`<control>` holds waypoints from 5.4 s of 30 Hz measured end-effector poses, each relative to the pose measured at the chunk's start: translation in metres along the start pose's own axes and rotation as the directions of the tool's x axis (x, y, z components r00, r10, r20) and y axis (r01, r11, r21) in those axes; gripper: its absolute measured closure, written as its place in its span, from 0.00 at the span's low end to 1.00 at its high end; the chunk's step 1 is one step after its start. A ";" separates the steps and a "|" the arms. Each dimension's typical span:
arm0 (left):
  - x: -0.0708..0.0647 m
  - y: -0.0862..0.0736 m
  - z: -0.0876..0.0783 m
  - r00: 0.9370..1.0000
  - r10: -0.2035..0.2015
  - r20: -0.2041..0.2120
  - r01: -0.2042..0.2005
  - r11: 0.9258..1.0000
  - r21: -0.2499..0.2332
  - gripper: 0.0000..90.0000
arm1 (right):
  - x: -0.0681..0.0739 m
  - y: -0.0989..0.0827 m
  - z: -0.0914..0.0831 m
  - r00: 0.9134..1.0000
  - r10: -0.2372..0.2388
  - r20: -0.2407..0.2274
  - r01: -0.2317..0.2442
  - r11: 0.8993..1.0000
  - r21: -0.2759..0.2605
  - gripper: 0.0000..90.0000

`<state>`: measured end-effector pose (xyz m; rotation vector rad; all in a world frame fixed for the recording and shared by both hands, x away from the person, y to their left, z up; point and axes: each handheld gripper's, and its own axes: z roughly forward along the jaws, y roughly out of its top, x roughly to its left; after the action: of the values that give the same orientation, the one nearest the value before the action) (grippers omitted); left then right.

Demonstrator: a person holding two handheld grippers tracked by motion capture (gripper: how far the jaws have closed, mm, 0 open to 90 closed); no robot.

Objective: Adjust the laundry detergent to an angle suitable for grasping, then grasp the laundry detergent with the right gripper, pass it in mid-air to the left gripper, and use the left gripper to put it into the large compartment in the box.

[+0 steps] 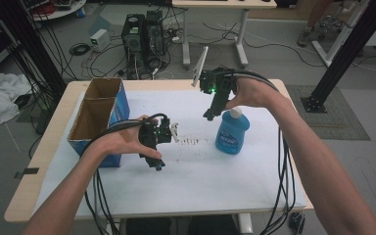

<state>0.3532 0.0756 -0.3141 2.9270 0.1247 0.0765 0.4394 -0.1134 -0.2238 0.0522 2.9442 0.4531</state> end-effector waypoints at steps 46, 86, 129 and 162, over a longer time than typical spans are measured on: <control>-0.012 -0.003 -0.006 1.000 -0.017 -0.022 0.016 1.000 -0.007 0.23 | 0.005 -0.002 0.003 0.999 0.035 0.013 -0.035 0.999 0.005 0.14; -0.017 0.000 -0.004 1.000 -0.015 -0.018 0.014 0.999 -0.045 0.23 | 0.039 -0.115 -0.016 0.910 0.404 0.097 -0.394 0.913 -0.107 0.14; -0.011 -0.005 0.008 1.000 -0.027 0.005 0.028 0.998 -0.050 0.23 | 0.030 -0.148 0.063 0.866 0.499 -0.025 -0.488 0.834 -0.256 0.14; -0.008 -0.005 0.013 0.999 -0.033 0.009 0.033 0.998 -0.052 0.23 | 0.029 -0.148 0.070 0.872 0.490 -0.009 -0.472 0.836 -0.281 0.27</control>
<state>0.3452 0.0772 -0.3288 2.8716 0.1674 0.0617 0.4212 -0.2324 -0.3390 0.7738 2.7481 0.9048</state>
